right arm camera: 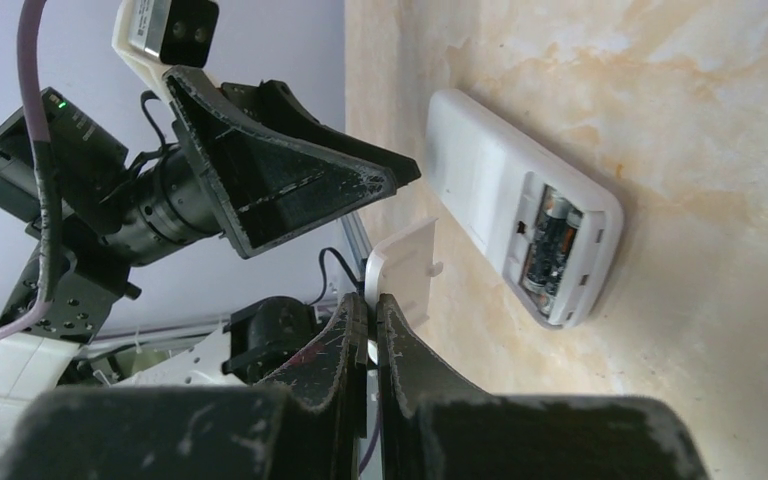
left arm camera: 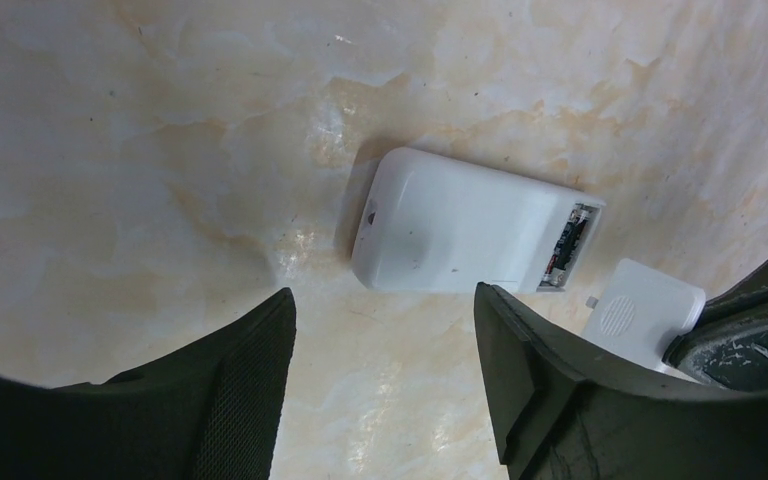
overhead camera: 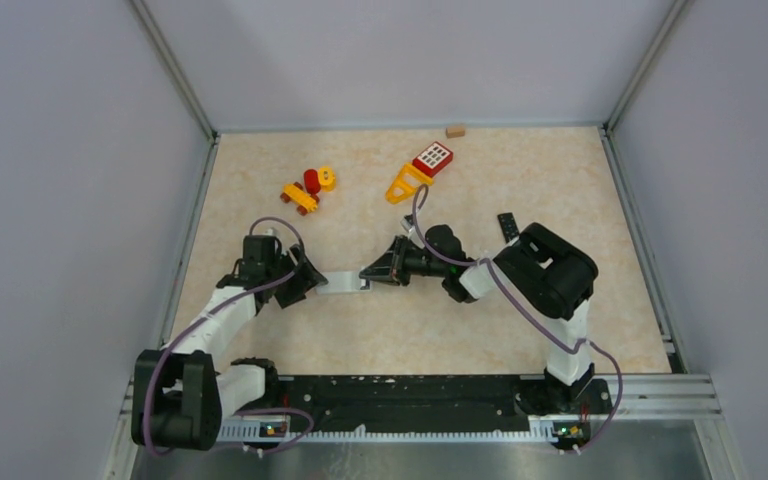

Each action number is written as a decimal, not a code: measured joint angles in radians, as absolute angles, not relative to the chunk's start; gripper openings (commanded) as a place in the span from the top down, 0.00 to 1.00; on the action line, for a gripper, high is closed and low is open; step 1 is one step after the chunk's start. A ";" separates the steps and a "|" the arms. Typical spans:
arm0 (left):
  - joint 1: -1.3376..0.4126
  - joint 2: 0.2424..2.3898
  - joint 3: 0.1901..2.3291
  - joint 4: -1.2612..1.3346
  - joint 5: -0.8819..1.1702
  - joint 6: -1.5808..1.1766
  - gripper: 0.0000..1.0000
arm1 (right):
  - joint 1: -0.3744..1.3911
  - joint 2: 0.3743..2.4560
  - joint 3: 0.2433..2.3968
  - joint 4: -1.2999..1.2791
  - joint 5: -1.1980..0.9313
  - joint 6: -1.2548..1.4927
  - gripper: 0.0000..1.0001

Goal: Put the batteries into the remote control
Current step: Load the battery cover into the remote control.

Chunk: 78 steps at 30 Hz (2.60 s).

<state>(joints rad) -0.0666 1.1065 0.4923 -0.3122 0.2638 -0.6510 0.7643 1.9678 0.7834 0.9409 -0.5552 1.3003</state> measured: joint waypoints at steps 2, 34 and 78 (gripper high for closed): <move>-0.067 1.112 0.487 -0.307 0.264 -0.651 0.32 | 0.760 1.981 0.783 0.943 -0.556 1.301 1.00; -0.066 1.155 0.482 -0.291 0.261 -0.643 0.37 | 0.729 2.124 0.801 1.082 -0.595 1.363 1.00; -0.066 1.190 0.482 -0.278 0.270 -0.632 0.54 | 0.714 2.154 0.806 1.115 -0.604 1.390 1.00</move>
<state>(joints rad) -0.0658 1.1896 0.4824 -0.2775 0.2703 -0.6315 0.7136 2.1540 0.8062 1.1149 -0.6037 1.3899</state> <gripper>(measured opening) 0.468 0.033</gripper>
